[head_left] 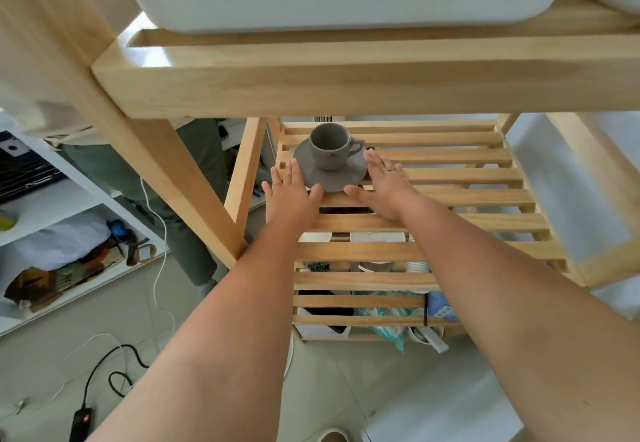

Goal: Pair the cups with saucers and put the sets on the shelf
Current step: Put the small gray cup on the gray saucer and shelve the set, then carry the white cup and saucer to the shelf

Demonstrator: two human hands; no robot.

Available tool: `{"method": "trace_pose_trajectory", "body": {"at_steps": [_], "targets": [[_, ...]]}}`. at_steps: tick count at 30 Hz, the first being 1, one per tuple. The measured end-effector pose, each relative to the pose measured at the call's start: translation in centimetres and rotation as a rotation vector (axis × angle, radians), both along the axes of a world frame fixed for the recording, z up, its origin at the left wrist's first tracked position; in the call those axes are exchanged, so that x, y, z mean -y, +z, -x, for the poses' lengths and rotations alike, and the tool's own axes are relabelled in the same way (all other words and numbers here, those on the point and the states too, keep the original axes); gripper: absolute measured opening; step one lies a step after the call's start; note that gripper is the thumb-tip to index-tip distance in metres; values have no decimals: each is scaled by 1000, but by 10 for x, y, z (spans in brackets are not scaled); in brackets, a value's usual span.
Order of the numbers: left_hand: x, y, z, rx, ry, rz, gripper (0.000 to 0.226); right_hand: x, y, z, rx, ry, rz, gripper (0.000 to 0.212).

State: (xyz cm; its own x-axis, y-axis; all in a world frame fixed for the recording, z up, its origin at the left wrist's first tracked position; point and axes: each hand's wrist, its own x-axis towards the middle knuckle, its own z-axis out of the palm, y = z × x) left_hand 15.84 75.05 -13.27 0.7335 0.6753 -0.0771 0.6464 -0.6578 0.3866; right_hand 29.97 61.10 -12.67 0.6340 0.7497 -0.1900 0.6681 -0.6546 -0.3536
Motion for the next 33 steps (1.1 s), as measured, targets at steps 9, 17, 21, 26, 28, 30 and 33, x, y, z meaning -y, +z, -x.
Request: {"method": "trace_pose_trajectory", "body": {"at_steps": [9,17,21,26,28,30,33], "targets": [[-9,-5,-10,40,5,39,71,-8,-5,1,74,-40,56,93],[25,-8,25,-60,-65,-28,75,28,6,41,7,-104,127,78],[68,-7,65,-173,-189,-12,73,74,16,80,-79,-67,139,73],[122,19,111,-191,-363,123,65,155,52,126,-107,-33,44,49],[149,38,124,-88,-360,271,59,195,75,149,-88,-118,-91,41],[184,59,136,-4,-381,382,52,241,97,178,-99,-269,-252,34],[244,83,151,83,-486,479,43,320,125,229,-155,-491,-495,24]]}}
